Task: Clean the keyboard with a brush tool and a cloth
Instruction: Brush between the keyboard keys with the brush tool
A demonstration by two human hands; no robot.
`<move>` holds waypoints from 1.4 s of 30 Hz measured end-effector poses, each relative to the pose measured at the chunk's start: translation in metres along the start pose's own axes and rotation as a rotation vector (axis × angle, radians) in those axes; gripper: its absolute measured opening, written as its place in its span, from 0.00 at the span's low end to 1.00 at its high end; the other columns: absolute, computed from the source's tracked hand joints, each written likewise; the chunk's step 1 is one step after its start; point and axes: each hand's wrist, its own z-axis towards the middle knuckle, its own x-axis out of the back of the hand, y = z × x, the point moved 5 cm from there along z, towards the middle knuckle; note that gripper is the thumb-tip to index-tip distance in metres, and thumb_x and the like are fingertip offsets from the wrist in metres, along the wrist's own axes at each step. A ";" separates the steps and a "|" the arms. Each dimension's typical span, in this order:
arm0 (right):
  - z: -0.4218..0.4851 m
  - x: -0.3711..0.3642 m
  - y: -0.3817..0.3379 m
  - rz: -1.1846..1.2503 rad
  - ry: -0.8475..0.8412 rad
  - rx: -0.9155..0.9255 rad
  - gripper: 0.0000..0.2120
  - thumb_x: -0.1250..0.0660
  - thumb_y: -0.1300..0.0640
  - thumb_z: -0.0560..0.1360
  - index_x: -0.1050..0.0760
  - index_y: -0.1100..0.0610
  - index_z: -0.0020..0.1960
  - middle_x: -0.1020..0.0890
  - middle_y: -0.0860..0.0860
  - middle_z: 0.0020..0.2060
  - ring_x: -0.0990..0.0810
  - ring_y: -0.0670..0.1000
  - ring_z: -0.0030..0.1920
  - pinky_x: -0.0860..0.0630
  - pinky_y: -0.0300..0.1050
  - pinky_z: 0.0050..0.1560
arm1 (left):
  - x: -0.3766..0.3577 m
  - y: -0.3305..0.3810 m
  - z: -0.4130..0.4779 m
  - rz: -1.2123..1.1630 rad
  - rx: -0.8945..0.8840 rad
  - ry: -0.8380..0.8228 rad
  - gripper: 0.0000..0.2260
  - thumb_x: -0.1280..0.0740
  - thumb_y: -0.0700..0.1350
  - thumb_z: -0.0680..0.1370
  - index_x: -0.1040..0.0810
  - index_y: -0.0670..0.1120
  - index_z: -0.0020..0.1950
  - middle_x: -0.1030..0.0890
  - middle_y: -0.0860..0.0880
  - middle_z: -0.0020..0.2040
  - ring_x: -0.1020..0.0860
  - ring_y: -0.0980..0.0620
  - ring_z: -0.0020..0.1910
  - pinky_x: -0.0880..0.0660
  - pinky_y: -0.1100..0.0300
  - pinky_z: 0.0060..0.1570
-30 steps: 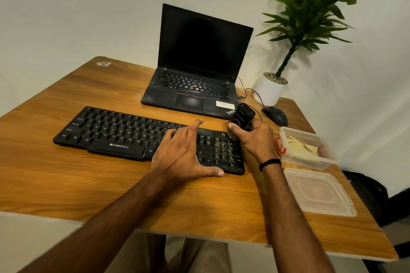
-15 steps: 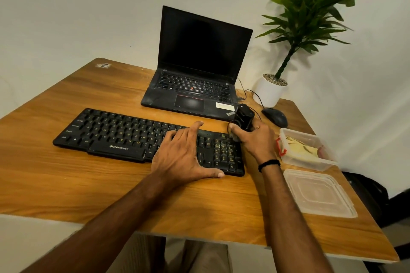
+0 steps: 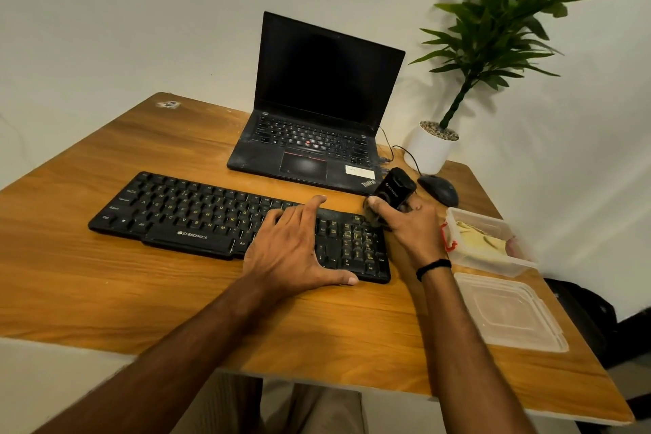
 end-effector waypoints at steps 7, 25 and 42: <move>0.003 -0.011 -0.003 -0.114 -0.029 0.045 0.15 0.23 0.50 0.70 0.19 0.54 0.54 0.18 0.42 0.45 0.21 0.36 0.41 0.27 0.26 0.37 | -0.001 0.000 0.000 -0.016 0.004 0.006 0.63 0.43 0.87 0.60 0.52 0.49 0.83 0.31 0.49 0.75 0.31 0.51 0.72 0.43 0.50 0.76; 0.016 0.008 0.009 -0.121 -0.144 0.047 0.15 0.21 0.49 0.67 0.20 0.48 0.51 0.17 0.43 0.45 0.18 0.43 0.48 0.22 0.37 0.45 | 0.001 0.001 0.000 -0.007 0.007 -0.002 0.63 0.42 0.87 0.60 0.53 0.49 0.83 0.32 0.48 0.76 0.32 0.50 0.74 0.44 0.51 0.76; 0.016 0.013 0.017 0.048 -0.303 -0.010 0.27 0.21 0.48 0.64 0.22 0.54 0.61 0.17 0.49 0.54 0.19 0.49 0.56 0.21 0.45 0.54 | -0.002 0.000 0.000 0.002 0.007 0.002 0.62 0.42 0.87 0.60 0.51 0.49 0.82 0.30 0.48 0.75 0.30 0.50 0.72 0.41 0.50 0.76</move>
